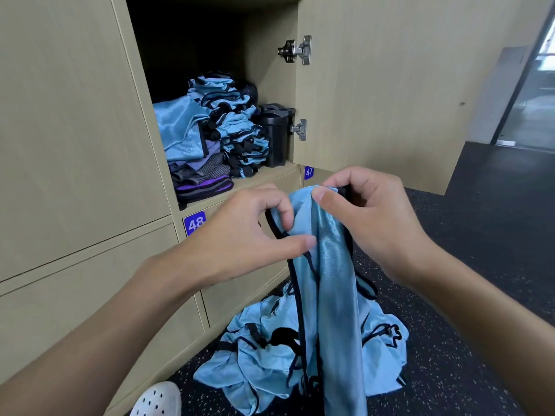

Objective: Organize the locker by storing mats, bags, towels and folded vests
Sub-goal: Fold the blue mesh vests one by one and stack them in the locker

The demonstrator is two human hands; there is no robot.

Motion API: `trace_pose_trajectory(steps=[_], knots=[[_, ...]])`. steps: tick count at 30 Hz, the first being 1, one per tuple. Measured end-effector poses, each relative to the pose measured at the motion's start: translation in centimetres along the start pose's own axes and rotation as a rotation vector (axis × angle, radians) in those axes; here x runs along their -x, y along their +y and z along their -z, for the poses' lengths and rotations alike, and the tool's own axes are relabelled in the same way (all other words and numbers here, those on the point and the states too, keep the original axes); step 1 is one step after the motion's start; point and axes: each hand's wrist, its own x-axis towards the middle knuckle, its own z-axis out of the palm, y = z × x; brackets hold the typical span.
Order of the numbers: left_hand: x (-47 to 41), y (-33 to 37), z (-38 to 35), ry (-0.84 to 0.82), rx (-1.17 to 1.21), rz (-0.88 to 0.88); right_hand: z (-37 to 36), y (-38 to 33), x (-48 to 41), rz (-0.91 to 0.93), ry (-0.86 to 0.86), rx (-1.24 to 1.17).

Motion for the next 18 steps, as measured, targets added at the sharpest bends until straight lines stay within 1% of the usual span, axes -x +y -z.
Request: trace_pose_trajectory(steps=[2,7,11,13,18], knots=[[-0.1,-0.1,-0.1,0.025,-0.021,-0.009,0.1,0.0,0.0,0.003,-0.008,0.0],[-0.3,0.1,0.4,0.07,0.046,-0.014,0.5,0.0,0.1,-0.003,-0.026,0.033],[-0.5,0.2,0.8,0.193,0.143,-0.013,1.2,0.0,0.2,0.035,-0.118,0.191],[-0.6,0.0,0.9,0.262,0.194,-0.015,1.4,-0.2,0.2,0.071,-0.137,0.248],[-1.0,0.0,0.5,0.327,0.297,-0.046,1.1,-0.2,0.1,0.094,-0.074,0.229]])
